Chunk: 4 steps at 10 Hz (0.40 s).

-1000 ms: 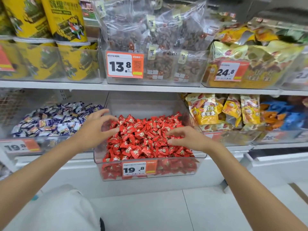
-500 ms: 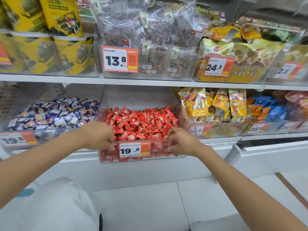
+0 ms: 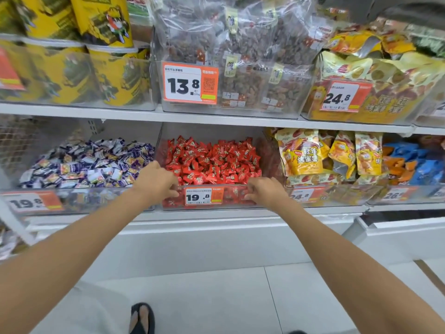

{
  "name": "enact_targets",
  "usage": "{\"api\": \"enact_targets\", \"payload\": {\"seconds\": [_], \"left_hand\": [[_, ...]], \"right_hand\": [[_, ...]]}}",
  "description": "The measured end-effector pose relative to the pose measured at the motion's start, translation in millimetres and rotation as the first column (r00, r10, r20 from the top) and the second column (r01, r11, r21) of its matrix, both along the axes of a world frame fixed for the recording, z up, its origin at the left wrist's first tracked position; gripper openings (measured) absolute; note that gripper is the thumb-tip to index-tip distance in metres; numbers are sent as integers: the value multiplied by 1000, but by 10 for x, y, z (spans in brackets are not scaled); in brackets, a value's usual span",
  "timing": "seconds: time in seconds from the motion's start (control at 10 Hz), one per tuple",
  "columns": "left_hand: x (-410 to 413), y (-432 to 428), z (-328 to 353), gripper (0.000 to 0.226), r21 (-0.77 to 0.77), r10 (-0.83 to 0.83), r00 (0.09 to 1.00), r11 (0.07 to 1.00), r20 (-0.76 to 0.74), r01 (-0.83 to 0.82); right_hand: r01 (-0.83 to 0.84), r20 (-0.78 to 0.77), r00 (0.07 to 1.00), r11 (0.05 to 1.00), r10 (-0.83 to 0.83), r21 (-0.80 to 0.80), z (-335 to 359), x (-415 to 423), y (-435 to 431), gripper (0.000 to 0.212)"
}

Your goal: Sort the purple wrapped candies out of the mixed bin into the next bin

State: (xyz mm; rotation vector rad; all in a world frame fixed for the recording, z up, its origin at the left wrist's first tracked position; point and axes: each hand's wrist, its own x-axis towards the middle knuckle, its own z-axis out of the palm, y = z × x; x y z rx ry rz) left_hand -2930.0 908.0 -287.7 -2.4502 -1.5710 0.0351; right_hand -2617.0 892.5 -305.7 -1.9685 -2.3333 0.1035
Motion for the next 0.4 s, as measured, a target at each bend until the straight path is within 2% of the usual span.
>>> {"api": "enact_targets", "payload": {"seconds": [0.1, 0.2, 0.3, 0.4], "left_hand": [[-74, -27, -200, 29, 42, -16, 998, 999, 58, 13], [-73, -68, -197, 26, 5, -37, 998, 999, 58, 37], [-65, -137, -139, 26, -3, -57, 982, 998, 181, 58], [-109, -266, -48, 34, 126, -15, 913, 991, 408, -40]], "right_hand": [[-47, 55, 998, 993, 41, 106, -164, 39, -23, 27], [-26, 51, 998, 995, 21, 98, -177, 25, -30, 26], [11, 27, 1000, 996, -14, 89, -102, -22, -56, 27], [38, -135, 991, 970, -5, 242, -20, -208, -126, 46]]}}
